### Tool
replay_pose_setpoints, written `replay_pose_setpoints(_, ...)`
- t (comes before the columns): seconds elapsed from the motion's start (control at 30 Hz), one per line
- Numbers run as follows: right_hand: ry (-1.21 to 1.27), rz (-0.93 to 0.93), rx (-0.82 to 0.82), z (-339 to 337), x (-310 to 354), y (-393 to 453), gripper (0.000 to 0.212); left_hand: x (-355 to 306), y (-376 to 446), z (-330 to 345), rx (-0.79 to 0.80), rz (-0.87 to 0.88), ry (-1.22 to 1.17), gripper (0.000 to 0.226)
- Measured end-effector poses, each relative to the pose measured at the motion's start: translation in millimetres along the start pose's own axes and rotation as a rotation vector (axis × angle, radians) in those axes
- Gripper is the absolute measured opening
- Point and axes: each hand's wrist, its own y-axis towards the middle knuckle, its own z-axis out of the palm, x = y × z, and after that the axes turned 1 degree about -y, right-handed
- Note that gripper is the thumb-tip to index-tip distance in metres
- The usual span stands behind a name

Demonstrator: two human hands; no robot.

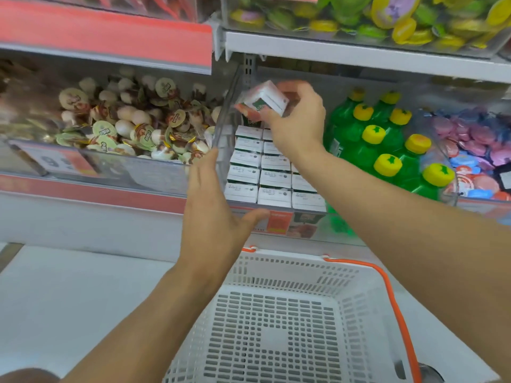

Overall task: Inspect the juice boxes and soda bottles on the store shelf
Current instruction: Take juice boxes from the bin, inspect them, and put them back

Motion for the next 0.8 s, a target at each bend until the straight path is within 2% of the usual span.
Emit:
replay_pose_setpoints(0.2,-0.274,-0.017,0.277,3.5,2.6,30.2,0.054,3.3,1.8,-2.4,0.032,0.002,-0.02,0.109)
replay_pose_setpoints(0.3,-0.35,0.036,0.387,5.3,1.5,43.1,0.049,3.2,1.9,-2.5,0.036,0.013,-0.007,0.109)
replay_pose_setpoints(0.4,-0.515,0.035,0.535,10.3,2.0,58.1,0.05,3.8,1.9,-3.7,0.032,0.025,0.002,0.11)
replay_pose_setpoints(0.47,-0.618,0.036,0.618,15.3,1.3,64.5,0.044,3.9,2.1,-4.3,0.032,0.026,-0.002,0.11)
replay_pose_setpoints(0.53,-0.679,0.039,0.638,18.7,-0.4,68.7,0.033,4.3,2.3,-4.0,0.037,0.021,0.0,0.111)
replay_pose_setpoints(0.63,-0.703,0.024,0.658,20.0,-2.7,76.7,0.028,6.4,2.9,-3.0,0.036,0.031,0.0,0.11)
replay_pose_setpoints(0.8,-0.583,-0.058,0.54,24.3,-12.3,88.9,0.037,8.9,3.5,-2.5,0.04,0.036,-0.014,0.11)
